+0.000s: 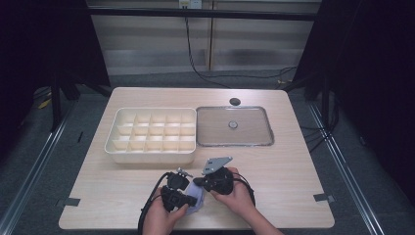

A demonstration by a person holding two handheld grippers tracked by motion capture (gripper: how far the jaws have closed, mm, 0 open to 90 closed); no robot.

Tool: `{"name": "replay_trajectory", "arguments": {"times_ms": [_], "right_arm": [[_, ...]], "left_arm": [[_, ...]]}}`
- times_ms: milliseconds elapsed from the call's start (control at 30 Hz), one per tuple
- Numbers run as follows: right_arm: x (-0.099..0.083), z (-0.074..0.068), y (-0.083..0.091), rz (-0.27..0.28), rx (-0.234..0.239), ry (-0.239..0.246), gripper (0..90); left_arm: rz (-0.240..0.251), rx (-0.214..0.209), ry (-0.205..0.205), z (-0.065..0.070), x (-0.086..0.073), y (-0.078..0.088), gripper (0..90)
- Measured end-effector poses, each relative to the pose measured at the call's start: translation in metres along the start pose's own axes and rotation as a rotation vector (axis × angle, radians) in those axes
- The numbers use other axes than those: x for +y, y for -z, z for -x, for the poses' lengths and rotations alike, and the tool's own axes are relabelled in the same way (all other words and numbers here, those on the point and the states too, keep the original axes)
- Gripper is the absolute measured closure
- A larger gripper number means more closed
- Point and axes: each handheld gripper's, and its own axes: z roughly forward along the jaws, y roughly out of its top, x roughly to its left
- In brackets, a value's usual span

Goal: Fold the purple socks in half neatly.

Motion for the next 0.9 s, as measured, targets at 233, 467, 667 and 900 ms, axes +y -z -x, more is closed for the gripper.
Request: {"name": "replay_trajectory", "arguments": {"times_ms": [233, 467, 667, 900], "right_arm": [[0.0, 0.0, 0.001, 0.008, 0.001, -0.01, 90.0], [-0.001, 0.002, 0.01, 0.027, 0.009, -0.022, 90.0], [-0.001, 0.004, 0.021, 0.044, 0.0, -0.023, 89.7], [-0.005, 0.004, 0.03, 0.055, -0.012, -0.01, 88.8]], "left_arm": [[-0.004, -0.009, 0.01, -0.001, 0.0, 0.001, 86.5], [-0.017, -0.084, 0.067, -0.01, 0.005, 0.009, 75.3], [0.011, -0.093, 0.078, -0.014, 0.01, 0.021, 67.9], [0.015, -0.092, 0.112, -0.026, 0.016, 0.028, 63.0]]}}
